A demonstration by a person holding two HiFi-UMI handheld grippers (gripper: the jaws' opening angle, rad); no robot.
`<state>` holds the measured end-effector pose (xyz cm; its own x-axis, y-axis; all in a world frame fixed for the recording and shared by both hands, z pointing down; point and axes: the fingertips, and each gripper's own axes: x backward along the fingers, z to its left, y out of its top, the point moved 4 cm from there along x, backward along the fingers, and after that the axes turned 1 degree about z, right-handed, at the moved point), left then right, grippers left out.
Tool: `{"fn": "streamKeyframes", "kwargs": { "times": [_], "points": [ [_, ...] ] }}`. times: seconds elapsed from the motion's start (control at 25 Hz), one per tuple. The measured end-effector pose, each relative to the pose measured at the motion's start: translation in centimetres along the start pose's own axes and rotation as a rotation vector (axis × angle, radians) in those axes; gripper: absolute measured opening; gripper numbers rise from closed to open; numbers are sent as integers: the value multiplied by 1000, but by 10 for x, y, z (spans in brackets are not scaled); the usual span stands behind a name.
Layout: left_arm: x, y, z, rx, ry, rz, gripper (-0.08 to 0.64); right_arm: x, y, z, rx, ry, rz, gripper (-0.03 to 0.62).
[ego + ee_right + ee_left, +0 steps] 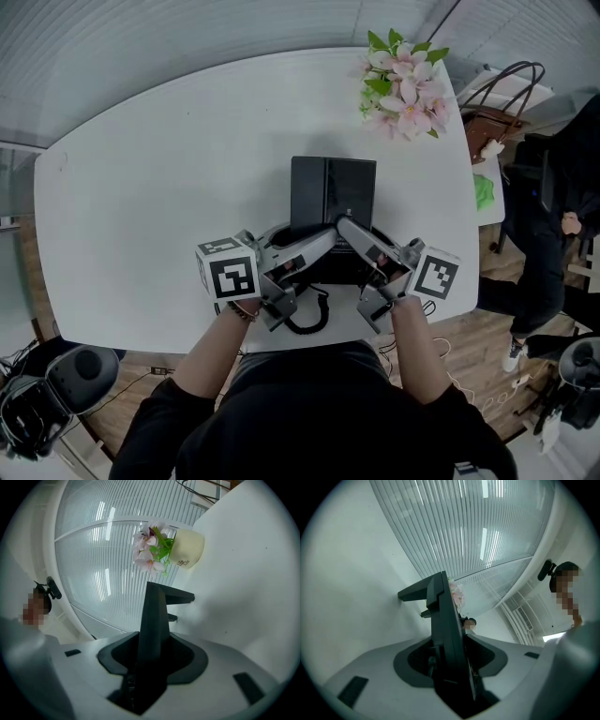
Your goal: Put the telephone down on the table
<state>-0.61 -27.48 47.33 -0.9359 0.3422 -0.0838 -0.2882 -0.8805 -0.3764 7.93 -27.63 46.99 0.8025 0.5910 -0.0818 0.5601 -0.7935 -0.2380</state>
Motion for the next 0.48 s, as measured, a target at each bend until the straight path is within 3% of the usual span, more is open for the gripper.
{"fn": "streamKeyframes", "kwargs": {
  "times": [0.48],
  "points": [
    [4, 0, 1, -54, 89, -12, 236, 0, -1, -1, 6, -16, 20, 172]
  ]
}}
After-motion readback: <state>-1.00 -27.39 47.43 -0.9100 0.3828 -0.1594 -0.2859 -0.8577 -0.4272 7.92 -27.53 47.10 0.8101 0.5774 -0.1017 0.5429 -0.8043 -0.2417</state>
